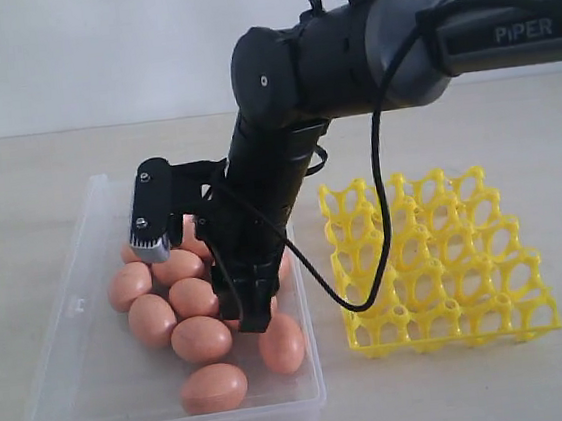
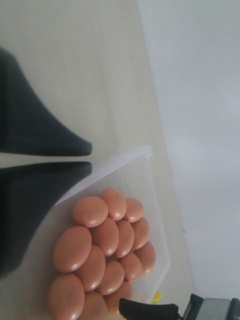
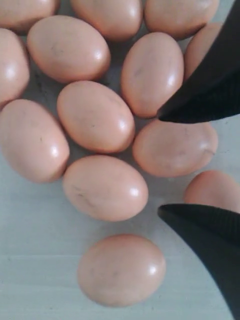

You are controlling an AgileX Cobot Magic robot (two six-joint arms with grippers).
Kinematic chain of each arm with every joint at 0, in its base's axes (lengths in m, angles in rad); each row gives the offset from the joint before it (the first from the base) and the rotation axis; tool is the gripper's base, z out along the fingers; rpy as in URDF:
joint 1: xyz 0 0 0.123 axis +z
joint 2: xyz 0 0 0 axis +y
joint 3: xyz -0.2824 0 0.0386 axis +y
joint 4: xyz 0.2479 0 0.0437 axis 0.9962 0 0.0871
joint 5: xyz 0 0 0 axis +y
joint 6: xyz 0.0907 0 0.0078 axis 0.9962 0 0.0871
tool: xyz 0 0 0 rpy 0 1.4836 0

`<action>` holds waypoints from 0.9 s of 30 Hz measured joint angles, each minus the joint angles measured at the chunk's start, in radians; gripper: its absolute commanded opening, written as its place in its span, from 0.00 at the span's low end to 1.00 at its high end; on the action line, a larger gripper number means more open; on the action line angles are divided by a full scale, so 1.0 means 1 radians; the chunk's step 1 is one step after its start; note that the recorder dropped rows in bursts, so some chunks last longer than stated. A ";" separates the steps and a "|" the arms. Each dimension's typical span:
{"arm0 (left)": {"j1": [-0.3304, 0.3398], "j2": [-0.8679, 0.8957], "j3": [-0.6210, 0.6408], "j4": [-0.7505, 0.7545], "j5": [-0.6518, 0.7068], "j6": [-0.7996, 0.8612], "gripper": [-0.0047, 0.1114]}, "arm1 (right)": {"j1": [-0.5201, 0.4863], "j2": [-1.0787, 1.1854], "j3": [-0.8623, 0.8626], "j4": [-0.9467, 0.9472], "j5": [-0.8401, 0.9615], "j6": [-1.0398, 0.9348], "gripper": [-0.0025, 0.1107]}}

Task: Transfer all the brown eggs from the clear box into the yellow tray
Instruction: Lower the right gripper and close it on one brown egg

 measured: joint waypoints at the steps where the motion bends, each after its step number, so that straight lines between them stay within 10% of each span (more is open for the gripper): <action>1: 0.000 0.000 0.000 0.000 0.000 0.000 0.07 | 0.000 0.002 0.000 -0.015 0.000 0.000 0.42; 27: 0.000 0.000 0.000 0.000 0.000 0.000 0.07 | 0.000 0.035 0.000 -0.075 -0.037 0.087 0.60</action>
